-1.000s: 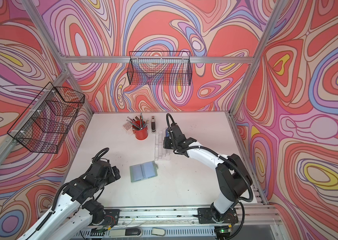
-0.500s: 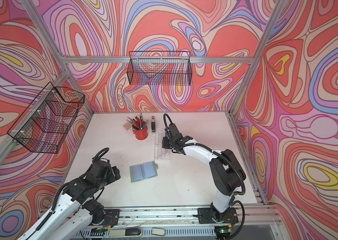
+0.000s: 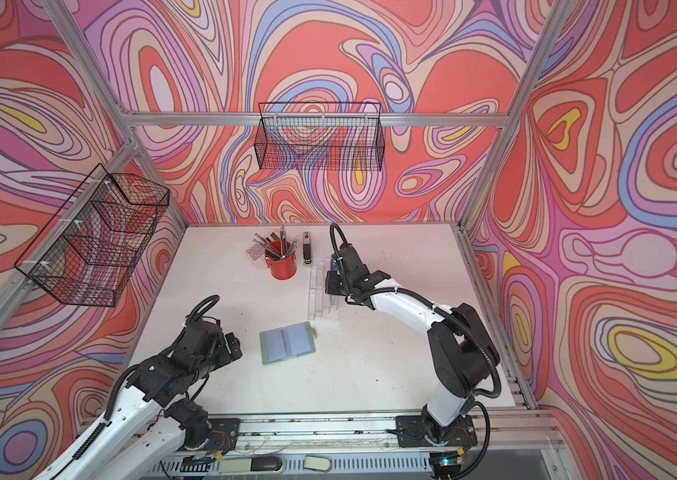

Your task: Put the credit cards into the card holder

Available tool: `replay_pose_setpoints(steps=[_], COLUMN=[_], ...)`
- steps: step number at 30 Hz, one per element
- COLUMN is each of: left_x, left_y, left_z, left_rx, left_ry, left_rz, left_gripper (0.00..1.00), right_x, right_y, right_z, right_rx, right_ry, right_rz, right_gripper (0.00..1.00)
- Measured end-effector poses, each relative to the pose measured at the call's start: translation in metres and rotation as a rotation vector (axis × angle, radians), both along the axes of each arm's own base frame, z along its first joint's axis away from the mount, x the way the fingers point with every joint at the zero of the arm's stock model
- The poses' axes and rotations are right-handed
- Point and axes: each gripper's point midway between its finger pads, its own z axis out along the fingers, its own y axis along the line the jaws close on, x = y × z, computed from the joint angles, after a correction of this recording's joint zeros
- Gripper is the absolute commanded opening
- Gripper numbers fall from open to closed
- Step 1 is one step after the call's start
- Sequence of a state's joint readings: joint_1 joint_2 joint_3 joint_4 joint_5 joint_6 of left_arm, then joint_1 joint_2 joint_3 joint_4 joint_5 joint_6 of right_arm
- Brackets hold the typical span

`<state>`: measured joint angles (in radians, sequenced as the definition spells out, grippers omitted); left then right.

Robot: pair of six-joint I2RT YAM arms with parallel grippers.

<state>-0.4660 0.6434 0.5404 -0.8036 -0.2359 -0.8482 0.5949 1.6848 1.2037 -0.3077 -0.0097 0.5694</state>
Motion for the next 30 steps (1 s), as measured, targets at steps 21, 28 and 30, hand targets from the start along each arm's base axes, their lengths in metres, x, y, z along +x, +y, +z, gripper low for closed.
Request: replay_pose_setpoints(steps=[21,28,30], left_x=[0.000,0.000,0.001], left_y=[-0.001,-0.004,-0.007], left_z=[0.000,0.003,0.004], left_rx=[-0.002,-0.022,-0.034], left_ry=[0.003,-0.011,-0.017], left_rz=[-0.010,-0.022,-0.029], left_gripper=[0.93,0.94,0.94], right_x=[-0.001,-0.003,-0.005], right_y=[-0.011,-0.020,-0.025], right_z=[0.016,0.022,0.028], right_rx=[-0.020,-0.044,-0.052], right_ry=[-0.034,-0.050,-0.061], right_rz=[-0.036,-0.056,-0.068], right_gripper=[0.00,0.00,0.00])
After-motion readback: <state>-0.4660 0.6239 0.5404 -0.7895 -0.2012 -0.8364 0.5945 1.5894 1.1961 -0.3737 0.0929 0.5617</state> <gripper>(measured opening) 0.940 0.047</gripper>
